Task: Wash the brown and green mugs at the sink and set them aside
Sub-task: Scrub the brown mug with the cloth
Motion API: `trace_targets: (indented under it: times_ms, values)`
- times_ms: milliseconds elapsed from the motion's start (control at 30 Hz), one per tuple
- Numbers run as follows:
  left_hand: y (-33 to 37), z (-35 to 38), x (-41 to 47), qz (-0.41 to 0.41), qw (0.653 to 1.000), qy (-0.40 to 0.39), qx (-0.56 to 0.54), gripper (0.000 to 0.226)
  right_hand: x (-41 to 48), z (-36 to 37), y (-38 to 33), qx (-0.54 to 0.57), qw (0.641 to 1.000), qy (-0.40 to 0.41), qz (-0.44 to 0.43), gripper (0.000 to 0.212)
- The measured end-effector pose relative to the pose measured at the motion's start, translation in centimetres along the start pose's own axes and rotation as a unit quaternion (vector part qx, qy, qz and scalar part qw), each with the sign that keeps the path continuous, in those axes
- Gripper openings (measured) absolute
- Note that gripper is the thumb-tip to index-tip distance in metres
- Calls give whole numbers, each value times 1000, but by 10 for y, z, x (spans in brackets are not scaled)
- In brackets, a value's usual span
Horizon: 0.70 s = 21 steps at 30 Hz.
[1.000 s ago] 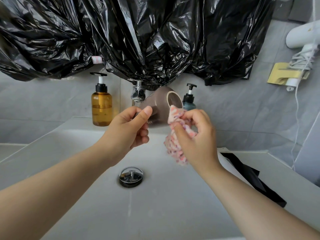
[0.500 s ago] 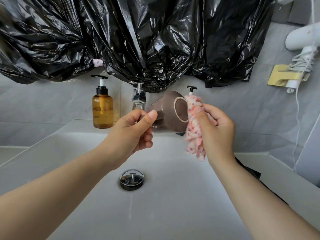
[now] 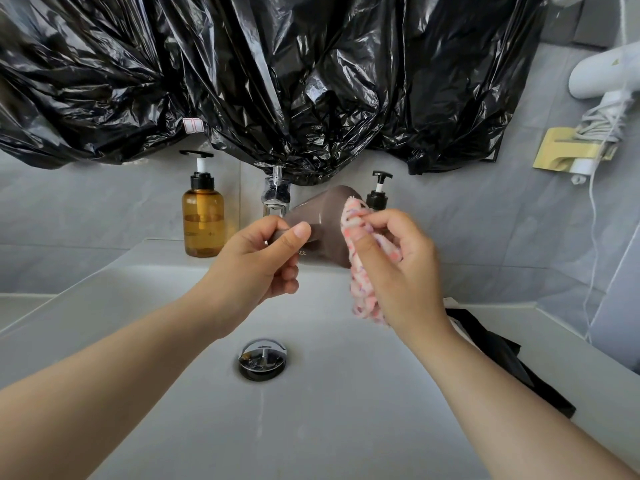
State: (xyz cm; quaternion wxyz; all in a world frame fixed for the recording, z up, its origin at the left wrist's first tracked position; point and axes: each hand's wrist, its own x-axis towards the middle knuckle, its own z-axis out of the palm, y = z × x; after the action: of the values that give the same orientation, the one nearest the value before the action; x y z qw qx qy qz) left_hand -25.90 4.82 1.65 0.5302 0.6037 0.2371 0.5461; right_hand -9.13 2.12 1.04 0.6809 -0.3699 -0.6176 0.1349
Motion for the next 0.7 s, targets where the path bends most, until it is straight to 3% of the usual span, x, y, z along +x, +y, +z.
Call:
trace_targets:
  times_ms: [100, 200, 467, 700]
  values:
    - [-4, 1, -1, -10, 1000, -9, 4, 30, -1, -4, 6, -93, 995, 14, -42, 13]
    - [-5, 2, -1, -22, 1000, -8, -15, 29, 0, -6, 12, -165, 983, 78, -37, 6]
    - [-4, 0, 1, -50, 998, -13, -32, 30, 11, -9, 31, -68, 979, 146, 125, 7]
    - [-8, 3, -2, -46, 998, -38, 36, 34, 16, -11, 17, 9, 985, 119, 124, 19]
